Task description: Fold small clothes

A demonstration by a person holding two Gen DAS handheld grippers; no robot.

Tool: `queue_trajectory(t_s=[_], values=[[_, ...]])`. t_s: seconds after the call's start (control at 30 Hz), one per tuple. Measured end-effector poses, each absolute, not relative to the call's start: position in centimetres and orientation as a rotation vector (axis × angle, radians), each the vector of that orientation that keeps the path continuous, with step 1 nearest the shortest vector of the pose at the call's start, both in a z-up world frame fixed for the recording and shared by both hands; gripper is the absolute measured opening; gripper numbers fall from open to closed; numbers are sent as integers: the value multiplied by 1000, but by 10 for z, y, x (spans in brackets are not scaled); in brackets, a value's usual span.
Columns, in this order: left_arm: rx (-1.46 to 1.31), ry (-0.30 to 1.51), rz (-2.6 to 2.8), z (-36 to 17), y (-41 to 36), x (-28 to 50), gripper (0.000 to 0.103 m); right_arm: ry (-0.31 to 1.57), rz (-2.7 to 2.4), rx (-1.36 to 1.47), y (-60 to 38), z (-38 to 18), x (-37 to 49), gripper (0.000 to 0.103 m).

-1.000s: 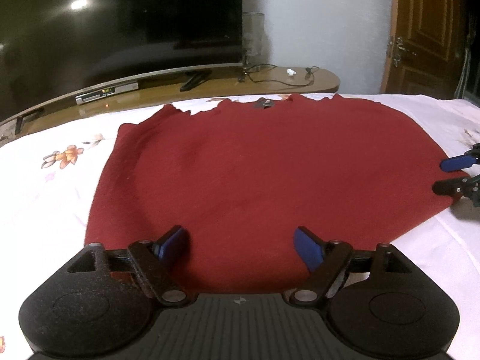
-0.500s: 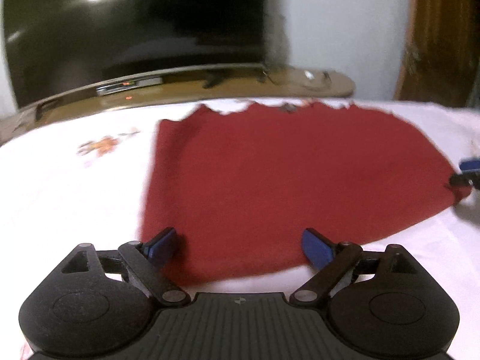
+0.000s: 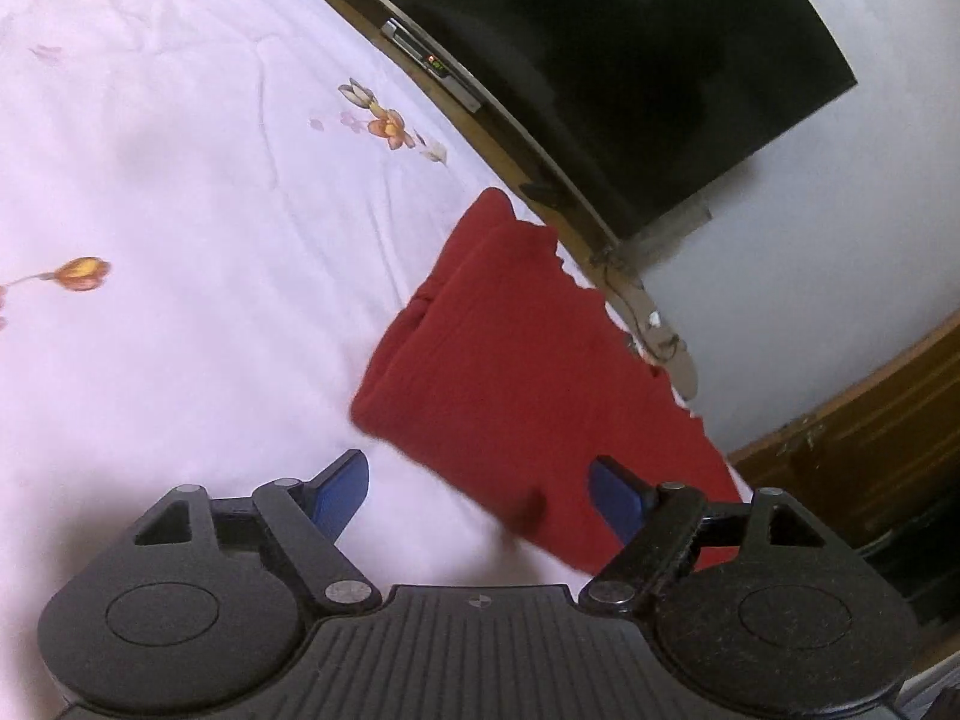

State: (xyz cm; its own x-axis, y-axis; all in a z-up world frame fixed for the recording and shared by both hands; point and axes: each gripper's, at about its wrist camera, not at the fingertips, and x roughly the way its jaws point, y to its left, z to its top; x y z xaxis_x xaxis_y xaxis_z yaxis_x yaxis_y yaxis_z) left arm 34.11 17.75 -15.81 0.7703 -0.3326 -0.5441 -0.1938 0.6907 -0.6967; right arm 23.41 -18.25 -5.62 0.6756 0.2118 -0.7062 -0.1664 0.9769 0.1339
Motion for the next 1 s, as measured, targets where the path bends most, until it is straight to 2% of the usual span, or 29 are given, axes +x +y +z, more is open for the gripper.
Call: queue_trajectory(t_s=[0.1,0.17,0.27,0.33,0.4,0.47,0.53,0.6,0.73,1.0], values=[[-854,699,-96,-161,176,353,79,799,218,60,-175,-56,239,57],[-868,690,-93,-164,174,360,74,801,223,62,-174,-58,243,57],[-929,676,-63,-170,177,369,57,806,221,71,-174,-61,250,57],[-1013,663,-28,-178,180,372,33,806,215,79,-176,-64,257,57],[-1056,676,-5,-188,179,377,14,806,212,87,-176,-68,268,57],[-1089,663,-17,-195,181,381,12,805,221,85,-173,-72,279,50],[-1080,665,-28,-194,180,383,12,821,236,81,-166,-78,293,32],[-1088,646,-48,-195,180,380,11,831,263,81,-158,-83,307,25],[-1118,595,-81,-197,184,370,9,844,300,69,-136,-95,334,17],[-1111,569,-99,-201,188,367,8,880,350,-5,-107,-118,355,15]])
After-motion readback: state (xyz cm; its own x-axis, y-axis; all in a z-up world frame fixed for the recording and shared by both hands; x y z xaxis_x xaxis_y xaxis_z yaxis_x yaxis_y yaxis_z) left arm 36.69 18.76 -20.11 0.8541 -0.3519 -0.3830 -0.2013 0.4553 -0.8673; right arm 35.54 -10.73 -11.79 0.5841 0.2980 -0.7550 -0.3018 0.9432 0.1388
